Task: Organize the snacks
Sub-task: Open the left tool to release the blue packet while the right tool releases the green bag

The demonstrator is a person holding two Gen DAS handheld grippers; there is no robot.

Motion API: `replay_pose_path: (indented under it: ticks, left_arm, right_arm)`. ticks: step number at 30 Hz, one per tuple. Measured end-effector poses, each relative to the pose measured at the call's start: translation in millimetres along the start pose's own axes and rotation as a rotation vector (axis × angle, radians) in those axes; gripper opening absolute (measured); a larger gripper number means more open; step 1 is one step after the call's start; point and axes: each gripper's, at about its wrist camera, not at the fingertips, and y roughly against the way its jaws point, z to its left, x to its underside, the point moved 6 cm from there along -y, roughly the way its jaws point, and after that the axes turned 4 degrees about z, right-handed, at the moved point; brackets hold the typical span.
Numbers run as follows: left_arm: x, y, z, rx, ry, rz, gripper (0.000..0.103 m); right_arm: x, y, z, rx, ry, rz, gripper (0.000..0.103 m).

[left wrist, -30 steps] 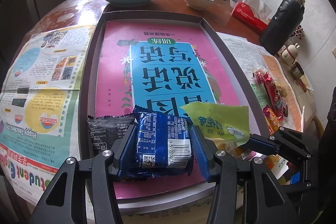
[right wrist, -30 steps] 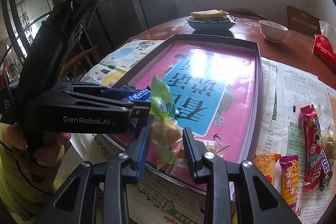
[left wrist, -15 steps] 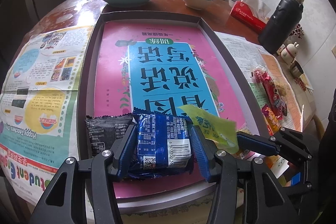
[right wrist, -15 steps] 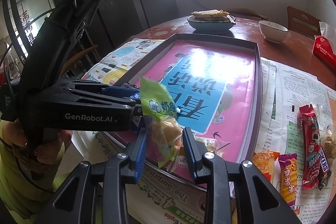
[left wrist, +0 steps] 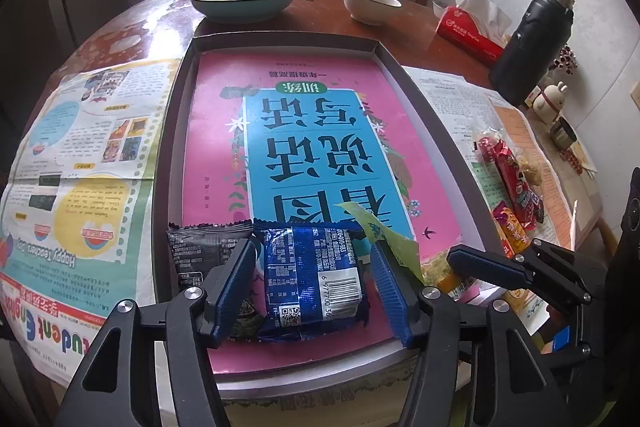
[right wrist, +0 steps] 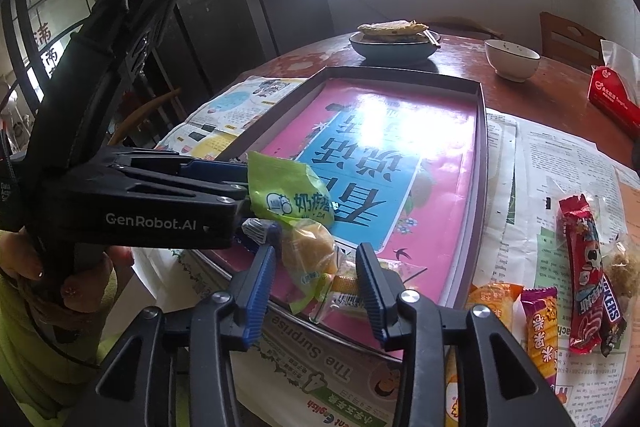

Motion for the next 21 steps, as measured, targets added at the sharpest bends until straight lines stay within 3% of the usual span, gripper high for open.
replay_pose_path:
  ticks: [21]
  left_arm:
    - [-3, 20, 4, 0.025, 0.021, -0.043, 0.069]
  right_arm:
    - [0, 6, -5, 0.023, -0.026, -0.014, 0.051]
